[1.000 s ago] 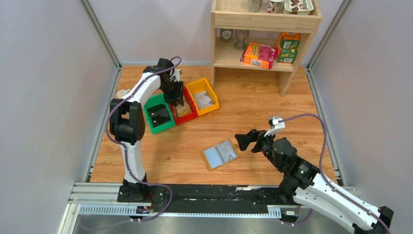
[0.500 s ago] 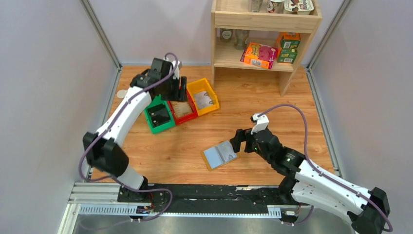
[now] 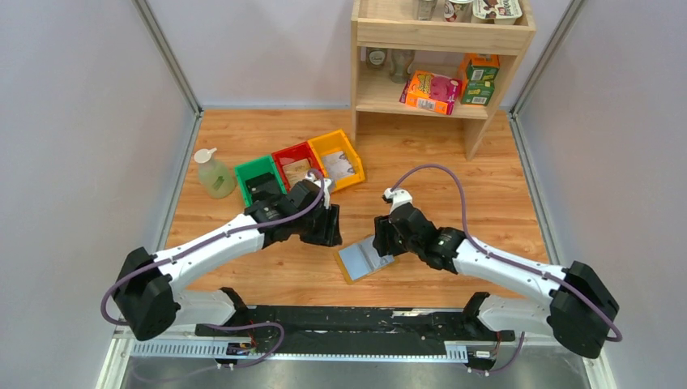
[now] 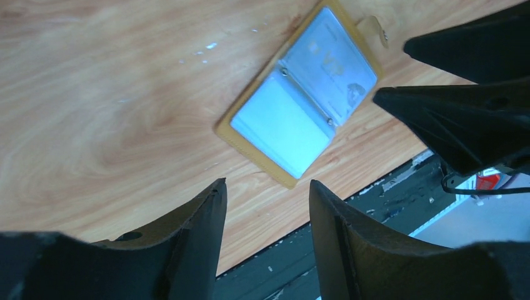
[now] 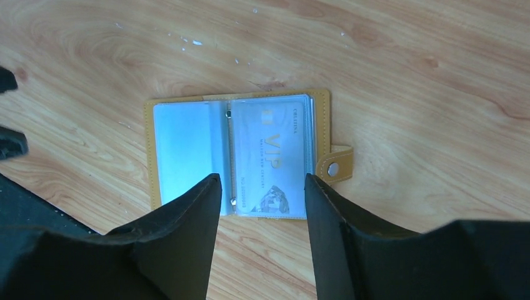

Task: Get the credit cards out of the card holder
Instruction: Remove the credit card from the card holder.

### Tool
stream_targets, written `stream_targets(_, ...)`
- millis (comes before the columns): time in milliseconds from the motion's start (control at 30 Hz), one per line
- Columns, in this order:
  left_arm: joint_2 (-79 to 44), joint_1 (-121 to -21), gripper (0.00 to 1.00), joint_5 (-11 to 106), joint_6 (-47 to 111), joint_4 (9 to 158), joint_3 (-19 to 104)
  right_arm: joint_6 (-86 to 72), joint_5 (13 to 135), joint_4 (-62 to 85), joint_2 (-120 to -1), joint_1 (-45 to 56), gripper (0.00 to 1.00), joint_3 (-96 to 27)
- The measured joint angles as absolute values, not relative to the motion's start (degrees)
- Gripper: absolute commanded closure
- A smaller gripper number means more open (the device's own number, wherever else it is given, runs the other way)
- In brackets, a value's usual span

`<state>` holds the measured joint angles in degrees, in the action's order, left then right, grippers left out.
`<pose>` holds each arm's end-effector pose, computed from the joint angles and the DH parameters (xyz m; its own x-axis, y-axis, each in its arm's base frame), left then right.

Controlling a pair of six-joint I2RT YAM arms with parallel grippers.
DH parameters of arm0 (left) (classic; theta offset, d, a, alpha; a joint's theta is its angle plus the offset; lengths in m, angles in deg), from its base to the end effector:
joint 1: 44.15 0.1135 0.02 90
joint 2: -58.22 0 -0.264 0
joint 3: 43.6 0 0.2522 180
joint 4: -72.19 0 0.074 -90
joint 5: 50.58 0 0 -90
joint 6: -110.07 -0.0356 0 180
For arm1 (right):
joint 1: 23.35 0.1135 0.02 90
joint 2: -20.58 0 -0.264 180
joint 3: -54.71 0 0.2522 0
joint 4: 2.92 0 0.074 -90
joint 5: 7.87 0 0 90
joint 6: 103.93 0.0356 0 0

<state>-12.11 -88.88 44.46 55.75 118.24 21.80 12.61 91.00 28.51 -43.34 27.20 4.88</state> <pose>0.1763 -0.1791 0.2554 -0.8802 0.0541 -0.4716 0.2794 0.8621 -0.4227 0.1472 0.1703 0.2113 -0.7158 -0.1751 -0.6760 -0.4186 0.8825 0.2146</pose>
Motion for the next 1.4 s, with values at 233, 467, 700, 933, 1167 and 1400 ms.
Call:
stream_targets(233, -19.67, -94.85, 0.47, 44.57, 60.42, 109.11, 20.77, 13.81, 90.27, 29.39, -51.02, 26.8, 0.51, 3.44)
stream_targets(467, -27.3, -96.68, 0.5, 44.85, 61.98, 104.28, 20.29, 14.58, 88.72, 29.43, -55.72, 25.58, 0.55, 3.39)
stream_targets(700, -31.3, -96.66, 0.55, 44.83, 62.46, 103.21, 18.41, 14.75, 87.13, 29.41, -58.47, 25.41, 0.55, 3.06)
stream_targets(933, -31.69, -96.66, 0.6, 44.92, 63.29, 102.55, 17.28, 14.75, 86.54, 29.19, -58.75, 25.32, 0.6, 2.85)
stream_targets(1167, -32.21, -96.66, 0.62, 45.48, 63.83, 100.96, 17.02, 14.73, 84.26, 29.01, -57.03, 25.25, 0.65, 2.87)
stream_targets(1400, -32.32, -96.79, 0.63, 45.77, 64.36, 100.13, 16.91, 14.71, 80.18, 27.35, -52.02, 25.25, 0.68, 2.87)
